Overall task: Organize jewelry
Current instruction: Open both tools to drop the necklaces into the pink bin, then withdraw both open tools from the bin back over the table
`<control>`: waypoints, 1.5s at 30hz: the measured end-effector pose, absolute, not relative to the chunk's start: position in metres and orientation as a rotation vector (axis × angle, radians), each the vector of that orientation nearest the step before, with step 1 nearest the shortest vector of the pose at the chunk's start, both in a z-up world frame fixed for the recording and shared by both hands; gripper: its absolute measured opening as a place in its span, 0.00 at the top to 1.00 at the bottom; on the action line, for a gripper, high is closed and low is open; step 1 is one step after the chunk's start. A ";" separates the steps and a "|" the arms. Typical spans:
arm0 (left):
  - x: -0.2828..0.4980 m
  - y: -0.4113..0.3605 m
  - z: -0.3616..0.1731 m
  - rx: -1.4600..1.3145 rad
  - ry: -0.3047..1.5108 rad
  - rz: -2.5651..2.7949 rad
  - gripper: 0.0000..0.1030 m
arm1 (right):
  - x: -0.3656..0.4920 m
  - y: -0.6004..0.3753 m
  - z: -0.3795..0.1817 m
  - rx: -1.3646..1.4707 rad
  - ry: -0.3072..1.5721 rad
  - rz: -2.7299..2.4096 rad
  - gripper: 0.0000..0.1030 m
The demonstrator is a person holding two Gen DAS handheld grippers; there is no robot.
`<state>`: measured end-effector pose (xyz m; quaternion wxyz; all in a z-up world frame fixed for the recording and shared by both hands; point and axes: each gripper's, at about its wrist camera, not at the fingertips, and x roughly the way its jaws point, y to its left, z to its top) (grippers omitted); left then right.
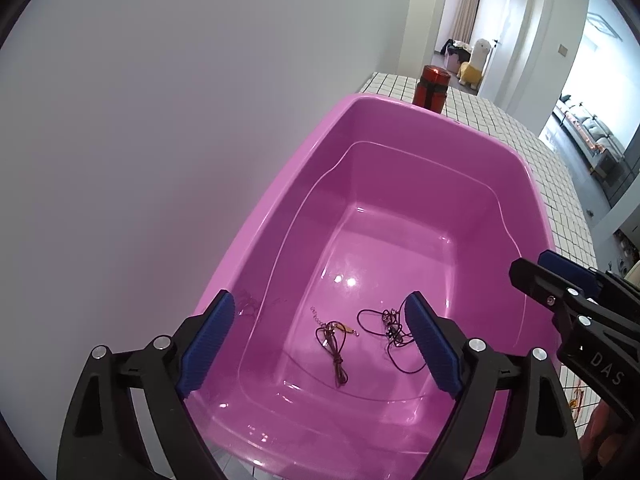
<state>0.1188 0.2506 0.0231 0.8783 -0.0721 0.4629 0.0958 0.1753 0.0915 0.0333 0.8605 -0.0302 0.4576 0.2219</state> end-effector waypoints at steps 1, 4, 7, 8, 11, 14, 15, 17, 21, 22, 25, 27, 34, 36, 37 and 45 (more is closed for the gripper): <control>0.118 0.251 0.024 -0.153 0.966 0.197 0.14 | 0.172 0.090 0.034 -0.060 0.960 0.466 0.58; 0.115 0.248 0.026 -0.140 0.960 0.202 0.14 | 0.169 0.088 0.036 -0.051 0.961 0.461 0.55; 0.112 0.245 0.030 -0.128 0.953 0.204 0.13 | 0.163 0.087 0.037 -0.050 0.963 0.460 0.55; 0.110 0.245 0.032 -0.129 0.951 0.202 0.13 | 0.161 0.087 0.038 -0.051 0.962 0.461 0.55; 0.107 0.243 0.035 -0.128 0.944 0.198 0.11 | 0.155 0.086 0.040 -0.050 0.960 0.461 0.53; 0.105 0.241 0.038 -0.124 0.941 0.195 0.11 | 0.150 0.085 0.042 -0.055 0.954 0.460 0.53; 0.104 0.241 0.039 -0.123 0.940 0.195 0.11 | 0.149 0.085 0.043 -0.055 0.953 0.458 0.52; 0.101 0.240 0.041 -0.117 0.937 0.194 0.11 | 0.146 0.083 0.045 -0.052 0.951 0.456 0.51; 0.098 0.238 0.042 -0.112 0.934 0.194 0.10 | 0.139 0.080 0.049 -0.048 0.944 0.445 0.49; 0.096 0.238 0.043 -0.112 0.933 0.195 0.10 | 0.138 0.079 0.049 -0.047 0.943 0.443 0.49; 0.094 0.238 0.044 -0.109 0.930 0.195 0.09 | 0.133 0.079 0.052 -0.044 0.940 0.436 0.46; 0.092 0.238 0.044 -0.107 0.931 0.195 0.09 | 0.130 0.078 0.053 -0.044 0.938 0.428 0.45; 0.085 0.238 0.045 -0.102 0.930 0.190 0.07 | 0.112 0.076 0.055 -0.042 0.922 0.375 0.37; 0.082 0.237 0.045 -0.093 0.930 0.183 0.07 | 0.107 0.075 0.055 -0.041 0.922 0.367 0.37; 0.081 0.237 0.044 -0.088 0.931 0.180 0.07 | 0.104 0.074 0.054 -0.039 0.923 0.361 0.37; 0.073 0.233 0.043 -0.059 0.923 0.141 0.07 | 0.086 0.063 0.053 0.008 0.928 0.312 0.37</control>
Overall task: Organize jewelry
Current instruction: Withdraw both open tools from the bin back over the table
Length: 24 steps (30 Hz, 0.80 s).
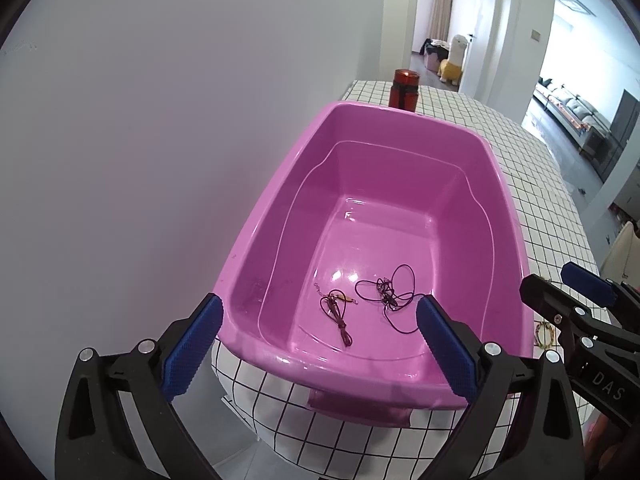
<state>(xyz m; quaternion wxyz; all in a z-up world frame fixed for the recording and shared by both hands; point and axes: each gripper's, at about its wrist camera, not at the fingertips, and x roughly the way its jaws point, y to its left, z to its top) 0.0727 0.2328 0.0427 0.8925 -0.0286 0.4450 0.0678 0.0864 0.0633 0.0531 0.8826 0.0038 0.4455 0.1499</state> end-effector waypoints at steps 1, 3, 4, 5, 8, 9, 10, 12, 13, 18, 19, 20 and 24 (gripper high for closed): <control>0.072 0.232 0.042 -0.060 0.923 0.133 0.07 | 0.084 0.062 0.053 0.015 0.924 0.304 0.37; 0.068 0.230 0.041 -0.057 0.921 0.115 0.07 | 0.079 0.058 0.053 0.027 0.921 0.288 0.37; 0.067 0.228 0.041 -0.054 0.920 0.108 0.07 | 0.076 0.056 0.052 0.032 0.920 0.277 0.37; 0.067 0.227 0.040 -0.049 0.920 0.100 0.07 | 0.074 0.053 0.052 0.039 0.920 0.267 0.37; 0.062 0.219 0.040 -0.038 0.918 0.066 0.07 | 0.064 0.043 0.052 0.060 0.922 0.237 0.37; 0.060 0.215 0.041 -0.033 0.916 0.053 0.07 | 0.061 0.040 0.052 0.062 0.921 0.229 0.37; 0.057 0.211 0.042 -0.025 0.911 0.039 0.07 | 0.058 0.037 0.052 0.062 0.919 0.220 0.37; 0.051 0.201 0.044 -0.012 0.896 0.015 0.07 | 0.052 0.028 0.054 0.066 0.915 0.201 0.37; 0.049 0.197 0.045 -0.009 0.889 0.006 0.07 | 0.048 0.022 0.054 0.066 0.912 0.189 0.37; 0.034 0.168 0.047 -0.001 0.876 -0.029 0.07 | 0.028 -0.011 0.054 0.068 0.922 0.142 0.37; 0.030 0.163 0.048 -0.005 0.876 -0.036 0.07 | 0.023 -0.018 0.054 0.068 0.921 0.137 0.37; 0.026 0.157 0.048 -0.009 0.873 -0.044 0.07 | 0.014 -0.030 0.054 0.068 0.918 0.127 0.37; 0.009 0.128 0.051 -0.028 0.860 -0.062 0.07 | -0.011 -0.069 0.053 0.087 0.932 0.092 0.37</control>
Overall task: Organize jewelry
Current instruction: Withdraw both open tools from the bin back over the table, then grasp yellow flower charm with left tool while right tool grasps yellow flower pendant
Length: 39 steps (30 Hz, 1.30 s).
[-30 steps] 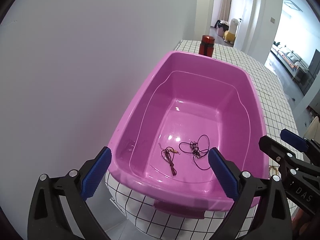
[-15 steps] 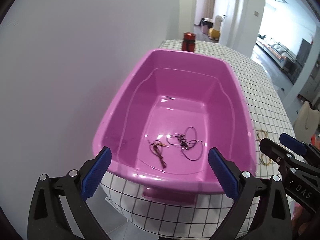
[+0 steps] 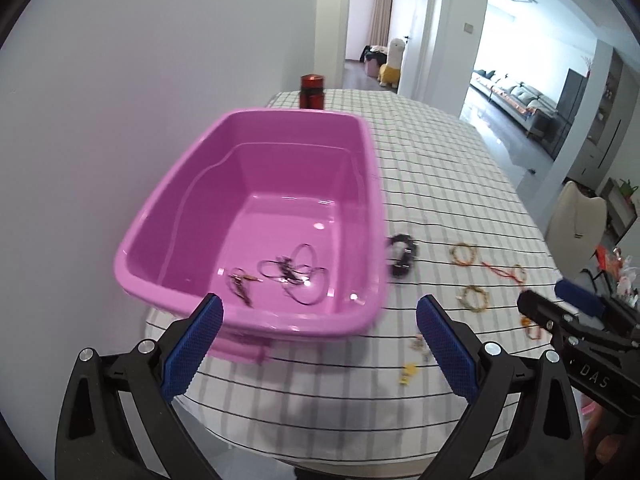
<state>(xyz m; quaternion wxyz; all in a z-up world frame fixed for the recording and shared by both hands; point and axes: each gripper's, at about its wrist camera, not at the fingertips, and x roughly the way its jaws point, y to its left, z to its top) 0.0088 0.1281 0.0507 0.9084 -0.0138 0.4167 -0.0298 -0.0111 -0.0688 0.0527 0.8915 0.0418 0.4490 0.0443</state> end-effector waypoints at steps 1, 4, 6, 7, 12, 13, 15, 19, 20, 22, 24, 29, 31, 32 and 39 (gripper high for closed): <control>0.002 0.119 0.050 -0.037 0.865 -0.065 0.06 | -0.020 -0.082 0.052 0.100 0.935 0.084 0.37; -0.016 0.099 0.048 -0.038 0.859 -0.082 0.06 | -0.042 -0.111 0.047 0.117 0.927 0.060 0.37; -0.030 0.083 0.041 -0.021 0.870 -0.089 0.06 | -0.055 -0.129 0.040 0.134 0.943 0.050 0.37; -0.036 0.077 0.038 -0.015 0.878 -0.091 0.06 | -0.062 -0.139 0.035 0.143 0.949 0.047 0.37; -0.057 0.053 0.016 0.018 0.908 -0.083 0.06 | -0.087 -0.168 0.013 0.147 0.963 0.044 0.37; -0.060 0.050 0.012 0.024 0.912 -0.082 0.06 | -0.092 -0.174 0.006 0.152 0.966 0.045 0.37; -0.064 0.043 0.000 0.044 0.923 -0.080 0.06 | -0.101 -0.182 -0.003 0.161 0.962 0.041 0.37; -0.066 0.038 -0.019 0.082 0.937 -0.092 0.06 | -0.111 -0.189 -0.027 0.204 0.961 0.009 0.37; -0.066 0.037 -0.025 0.094 0.934 -0.099 0.06 | -0.114 -0.190 -0.034 0.217 0.962 0.000 0.37; -0.062 0.035 -0.037 0.117 0.925 -0.115 0.06 | -0.118 -0.190 -0.046 0.227 0.959 -0.021 0.37; -0.055 0.033 -0.054 0.136 0.928 -0.138 0.06 | -0.120 -0.190 -0.058 0.231 0.959 -0.056 0.37; -0.038 0.028 -0.088 0.137 0.911 -0.186 0.06 | -0.115 -0.185 -0.092 0.249 0.941 -0.113 0.37; -0.032 0.025 -0.104 0.138 0.906 -0.178 0.06 | -0.110 -0.183 -0.104 0.243 0.929 -0.118 0.37; -0.029 0.023 -0.111 0.133 0.909 -0.176 0.06 | -0.106 -0.181 -0.110 0.237 0.927 -0.117 0.37; -0.020 0.017 -0.147 0.111 0.873 -0.165 0.06 | -0.089 -0.177 -0.144 0.183 0.882 -0.107 0.37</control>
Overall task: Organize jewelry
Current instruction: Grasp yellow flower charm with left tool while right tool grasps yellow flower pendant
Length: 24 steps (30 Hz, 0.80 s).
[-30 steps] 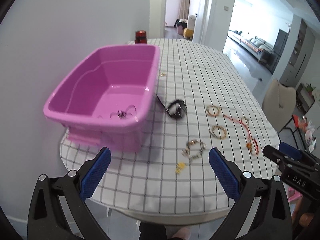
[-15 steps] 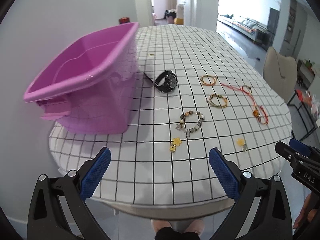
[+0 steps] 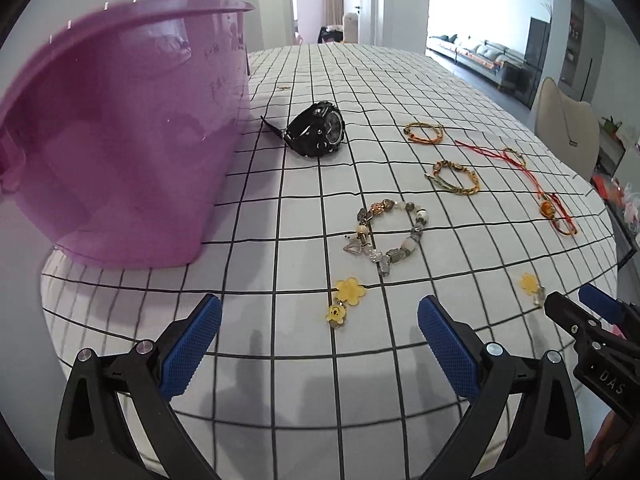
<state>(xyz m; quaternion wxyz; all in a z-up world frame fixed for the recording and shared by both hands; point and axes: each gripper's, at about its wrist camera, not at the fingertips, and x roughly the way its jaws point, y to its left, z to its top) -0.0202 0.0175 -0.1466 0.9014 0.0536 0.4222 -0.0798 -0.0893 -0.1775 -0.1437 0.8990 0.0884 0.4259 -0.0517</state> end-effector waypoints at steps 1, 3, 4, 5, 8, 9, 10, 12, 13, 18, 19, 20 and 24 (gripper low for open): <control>-0.020 0.018 -0.150 0.104 0.866 -0.168 0.06 | -0.089 -0.177 -0.147 0.172 0.870 -0.107 0.37; -0.020 0.019 -0.155 0.109 0.847 -0.154 0.06 | -0.088 -0.175 -0.152 0.160 0.859 -0.105 0.37; -0.020 0.019 -0.157 0.109 0.843 -0.151 0.06 | -0.087 -0.174 -0.155 0.155 0.855 -0.103 0.37; -0.020 0.020 -0.159 0.105 0.843 -0.150 0.06 | -0.087 -0.173 -0.157 0.149 0.854 -0.103 0.37; -0.020 0.021 -0.166 0.100 0.852 -0.149 0.06 | -0.086 -0.171 -0.163 0.145 0.850 -0.101 0.37; -0.020 0.020 -0.168 0.111 0.849 -0.142 0.06 | -0.086 -0.170 -0.163 0.142 0.844 -0.104 0.37; -0.019 0.019 -0.169 0.119 0.844 -0.136 0.06 | -0.086 -0.169 -0.163 0.138 0.841 -0.105 0.37; -0.017 0.018 -0.169 0.122 0.839 -0.132 0.06 | -0.085 -0.169 -0.163 0.133 0.836 -0.105 0.37; -0.016 0.018 -0.168 0.120 0.836 -0.133 0.06 | -0.084 -0.168 -0.162 0.129 0.832 -0.107 0.37; -0.011 0.016 -0.172 0.126 0.845 -0.146 0.07 | -0.083 -0.166 -0.163 0.110 0.820 -0.121 0.37; -0.010 0.015 -0.173 0.122 0.852 -0.151 0.07 | -0.083 -0.165 -0.164 0.106 0.821 -0.125 0.37; -0.009 0.015 -0.174 0.115 0.855 -0.156 0.07 | -0.083 -0.165 -0.165 0.103 0.822 -0.128 0.37; -0.004 0.014 -0.177 0.118 0.890 -0.158 0.07 | -0.083 -0.163 -0.165 0.095 0.823 -0.132 0.37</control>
